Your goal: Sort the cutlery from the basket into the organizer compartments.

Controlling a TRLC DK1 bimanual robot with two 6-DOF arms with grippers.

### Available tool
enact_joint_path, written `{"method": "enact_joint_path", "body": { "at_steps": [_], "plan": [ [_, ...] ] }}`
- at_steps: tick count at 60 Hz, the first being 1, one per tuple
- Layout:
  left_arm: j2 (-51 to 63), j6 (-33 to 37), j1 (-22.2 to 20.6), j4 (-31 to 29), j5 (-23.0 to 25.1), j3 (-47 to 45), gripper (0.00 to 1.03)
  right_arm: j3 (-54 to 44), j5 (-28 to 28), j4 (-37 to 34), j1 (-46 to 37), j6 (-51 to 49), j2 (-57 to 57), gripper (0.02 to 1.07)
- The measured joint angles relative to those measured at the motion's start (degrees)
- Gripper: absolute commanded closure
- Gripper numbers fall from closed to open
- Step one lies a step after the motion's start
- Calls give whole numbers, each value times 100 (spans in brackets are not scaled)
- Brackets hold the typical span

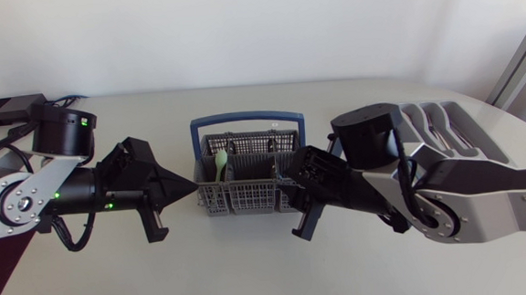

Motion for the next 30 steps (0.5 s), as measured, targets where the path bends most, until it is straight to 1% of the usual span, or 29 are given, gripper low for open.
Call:
{"method": "enact_joint_path", "body": {
  "at_steps": [8,17,18,23,30],
  "plan": [
    [0,0,-42,20,0,-42,100,101,39,114,9,0,31,70],
    [0,0,-42,81,0,-42,100,177,103,120,46,0,116,85],
    [0,0,-42,81,0,-42,100,181,103,120,50,0,133,88],
    [0,0,-46,81,0,-42,100,201,111,120,98,0,203,97],
    [0,0,-50,83,0,-48,100,221,203,122,131,-15,262,100]
  ]
}}
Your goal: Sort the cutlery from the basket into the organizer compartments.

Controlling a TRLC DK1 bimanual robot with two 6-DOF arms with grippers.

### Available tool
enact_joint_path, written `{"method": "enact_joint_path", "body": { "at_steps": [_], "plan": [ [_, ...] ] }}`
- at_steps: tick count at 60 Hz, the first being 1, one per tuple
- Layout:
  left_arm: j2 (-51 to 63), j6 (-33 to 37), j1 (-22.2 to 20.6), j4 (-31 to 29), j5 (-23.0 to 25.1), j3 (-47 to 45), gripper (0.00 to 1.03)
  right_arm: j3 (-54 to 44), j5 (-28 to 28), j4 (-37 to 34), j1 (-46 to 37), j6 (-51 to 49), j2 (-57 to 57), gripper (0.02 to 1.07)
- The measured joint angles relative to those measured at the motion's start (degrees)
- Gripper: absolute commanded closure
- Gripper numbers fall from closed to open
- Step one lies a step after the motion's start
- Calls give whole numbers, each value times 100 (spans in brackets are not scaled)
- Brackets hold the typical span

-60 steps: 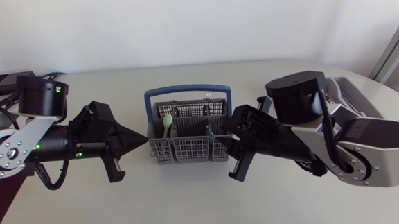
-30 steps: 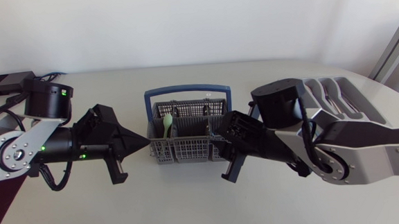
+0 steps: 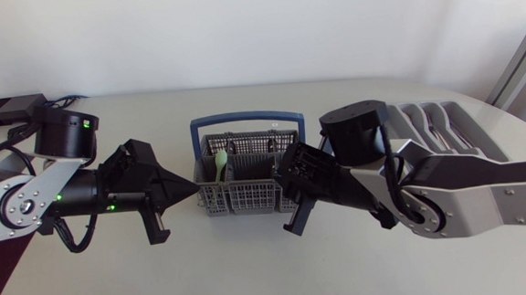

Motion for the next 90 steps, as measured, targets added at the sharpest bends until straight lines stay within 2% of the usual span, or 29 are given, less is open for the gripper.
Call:
{"method": "enact_joint_path", "body": {
  "at_steps": [20,37,46,67,77,90],
  "plan": [
    [0,0,-7,24,0,-70,100,114,197,-7,66,-87,42,101],
    [0,0,-55,26,-61,-81,100,428,175,-640,103,-63,-243,101],
    [-2,0,-114,28,-87,-81,100,557,157,-1169,118,70,-804,101],
    [-232,-4,-225,33,-254,-144,100,1368,-199,-3233,136,820,-2402,101],
    [-354,-4,-225,20,-299,-144,100,1545,-433,-4116,-468,973,-2706,101],
    [-380,-4,-225,17,-361,-144,100,1620,-1147,-4990,-2551,785,-2623,101]
  ]
}}
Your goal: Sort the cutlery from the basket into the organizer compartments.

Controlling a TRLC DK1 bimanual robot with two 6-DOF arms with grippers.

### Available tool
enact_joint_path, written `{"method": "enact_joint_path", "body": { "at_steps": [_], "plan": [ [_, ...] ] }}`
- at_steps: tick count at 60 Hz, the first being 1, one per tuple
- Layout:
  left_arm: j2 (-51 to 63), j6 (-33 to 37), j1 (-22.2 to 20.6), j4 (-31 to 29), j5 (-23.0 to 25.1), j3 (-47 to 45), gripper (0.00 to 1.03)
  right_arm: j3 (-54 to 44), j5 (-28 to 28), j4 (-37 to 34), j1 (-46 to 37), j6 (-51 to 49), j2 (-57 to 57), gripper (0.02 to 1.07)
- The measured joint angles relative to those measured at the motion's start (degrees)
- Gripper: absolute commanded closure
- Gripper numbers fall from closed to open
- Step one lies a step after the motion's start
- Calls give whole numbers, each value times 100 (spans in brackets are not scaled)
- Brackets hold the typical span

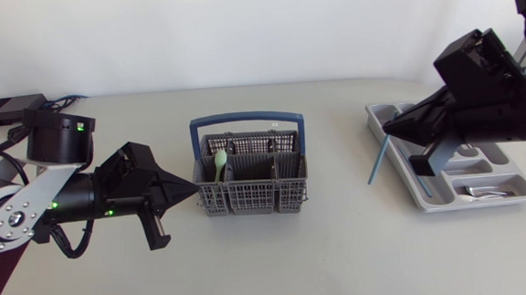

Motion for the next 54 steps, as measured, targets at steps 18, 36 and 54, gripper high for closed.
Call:
{"method": "enact_joint_path", "body": {
  "at_steps": [18,36,54],
  "plan": [
    [0,0,-2,2,-2,0,100,719,-120,-273,-2050,-334,1456,101],
    [0,0,0,2,-4,0,100,1652,17,-446,-2643,-308,3106,101],
    [0,0,-66,2,-20,0,100,1902,195,-107,-2640,28,4325,101]
  ]
}}
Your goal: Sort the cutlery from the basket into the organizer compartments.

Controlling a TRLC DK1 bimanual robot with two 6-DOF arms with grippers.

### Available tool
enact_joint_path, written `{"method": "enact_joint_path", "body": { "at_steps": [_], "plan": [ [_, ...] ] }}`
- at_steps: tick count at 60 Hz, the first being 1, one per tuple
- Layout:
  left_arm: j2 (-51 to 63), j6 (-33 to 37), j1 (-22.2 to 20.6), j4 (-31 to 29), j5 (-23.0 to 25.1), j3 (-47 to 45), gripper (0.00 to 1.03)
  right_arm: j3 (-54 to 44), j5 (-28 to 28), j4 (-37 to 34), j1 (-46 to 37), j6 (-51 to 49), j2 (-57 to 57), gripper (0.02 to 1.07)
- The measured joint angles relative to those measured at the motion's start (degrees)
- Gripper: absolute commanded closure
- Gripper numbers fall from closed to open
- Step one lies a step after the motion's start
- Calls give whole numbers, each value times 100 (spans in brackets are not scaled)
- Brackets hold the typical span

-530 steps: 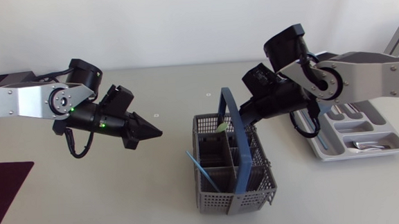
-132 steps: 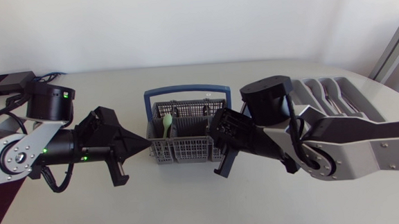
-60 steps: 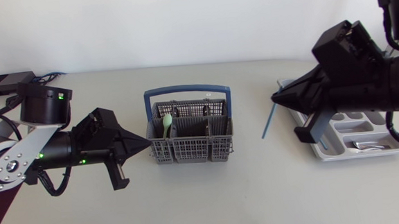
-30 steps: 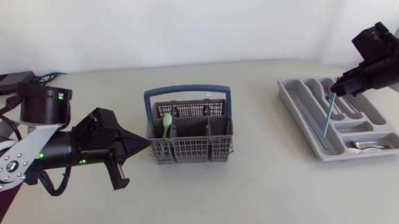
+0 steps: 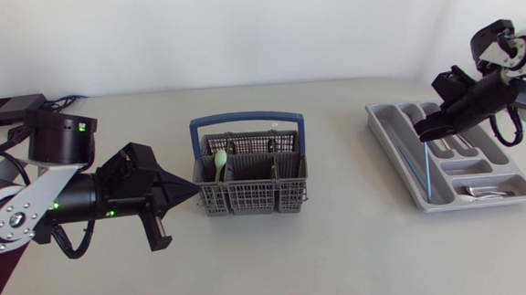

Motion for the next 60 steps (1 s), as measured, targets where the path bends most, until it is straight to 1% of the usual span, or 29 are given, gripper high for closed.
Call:
{"method": "enact_joint_path", "body": {
  "at_steps": [17,27,39,45,51,60],
  "plan": [
    [2,0,0,11,0,0,100,654,15,684,-2,420,1115,101],
    [4,0,0,22,0,-28,100,960,63,901,-2,590,1585,99],
    [52,0,0,28,0,-33,100,984,282,1143,-2,723,1827,69],
    [57,-2,0,63,-2,-33,100,929,319,1335,-2,726,1786,58],
    [57,0,2,66,-2,-33,100,638,334,1462,7,723,1491,52],
    [66,0,24,240,0,-96,100,-212,116,1471,197,721,140,52]
  ]
}}
